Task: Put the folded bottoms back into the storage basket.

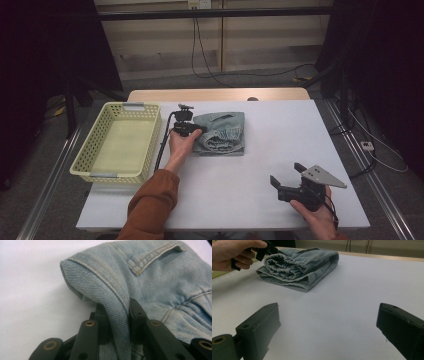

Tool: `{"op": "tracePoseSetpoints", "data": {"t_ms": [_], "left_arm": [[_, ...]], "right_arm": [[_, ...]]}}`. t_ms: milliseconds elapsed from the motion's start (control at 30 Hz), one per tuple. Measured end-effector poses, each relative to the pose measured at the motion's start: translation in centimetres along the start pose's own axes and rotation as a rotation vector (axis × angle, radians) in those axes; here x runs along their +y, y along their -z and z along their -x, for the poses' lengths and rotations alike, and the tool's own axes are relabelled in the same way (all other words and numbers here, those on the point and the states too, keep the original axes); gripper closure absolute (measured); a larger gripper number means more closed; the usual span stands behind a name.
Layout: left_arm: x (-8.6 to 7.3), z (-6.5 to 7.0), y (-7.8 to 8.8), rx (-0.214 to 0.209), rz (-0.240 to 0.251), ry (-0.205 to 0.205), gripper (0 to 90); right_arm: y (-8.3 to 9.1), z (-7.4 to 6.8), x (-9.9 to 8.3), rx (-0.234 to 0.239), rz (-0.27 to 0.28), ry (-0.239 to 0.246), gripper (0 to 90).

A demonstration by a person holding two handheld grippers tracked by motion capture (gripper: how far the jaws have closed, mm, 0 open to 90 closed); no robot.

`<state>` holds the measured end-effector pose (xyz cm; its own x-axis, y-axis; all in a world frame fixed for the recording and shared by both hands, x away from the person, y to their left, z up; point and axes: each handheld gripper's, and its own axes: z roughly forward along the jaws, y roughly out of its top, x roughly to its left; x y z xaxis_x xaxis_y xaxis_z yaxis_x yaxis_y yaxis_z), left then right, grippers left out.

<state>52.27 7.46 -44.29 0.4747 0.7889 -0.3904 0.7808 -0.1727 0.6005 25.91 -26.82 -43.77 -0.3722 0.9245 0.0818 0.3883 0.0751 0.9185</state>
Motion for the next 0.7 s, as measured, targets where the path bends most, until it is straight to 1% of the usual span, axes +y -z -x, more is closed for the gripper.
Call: {"op": "tracePoseSetpoints", "data": {"t_ms": [67,100,200,267,333,400,500,667,700], "left_arm": [[0.1,0.2,0.3,-0.001,0.007,-0.015,74.5],[0.2,0.4,0.5,0.0,0.02,-0.025,74.6],[0.4,0.6,1.0,-0.017,0.029,-0.018,74.7],[0.5,0.8,1.3,-0.013,0.042,-0.022,74.8],[0.7,1.0,1.7,-0.023,0.045,-0.032,74.9],[0.8,1.3,2.1,-0.028,0.069,-0.058,74.9],[1.1,1.8,2.8,-0.046,0.085,-0.096,75.0],[1.7,2.4,3.9,-0.032,0.095,-0.134,75.3],[1.8,2.5,4.2,-0.036,0.084,-0.155,75.4]], "right_arm": [[0.0,0.0,0.0,-0.001,0.001,-0.001,5.0],[0.0,0.0,0.0,-0.001,0.001,-0.001,5.0],[0.0,0.1,0.0,-0.002,0.004,-0.001,5.0],[0.1,0.0,0.0,-0.002,0.002,-0.001,5.0],[0.1,0.0,0.0,-0.003,0.002,-0.002,5.0],[0.1,0.0,0.0,-0.001,0.003,-0.001,5.0],[0.0,0.1,0.0,-0.001,0.003,-0.004,5.0],[0.0,0.1,0.0,-0.002,0.001,-0.001,5.1],[0.0,0.0,0.0,-0.001,0.0,-0.002,5.1]]}}
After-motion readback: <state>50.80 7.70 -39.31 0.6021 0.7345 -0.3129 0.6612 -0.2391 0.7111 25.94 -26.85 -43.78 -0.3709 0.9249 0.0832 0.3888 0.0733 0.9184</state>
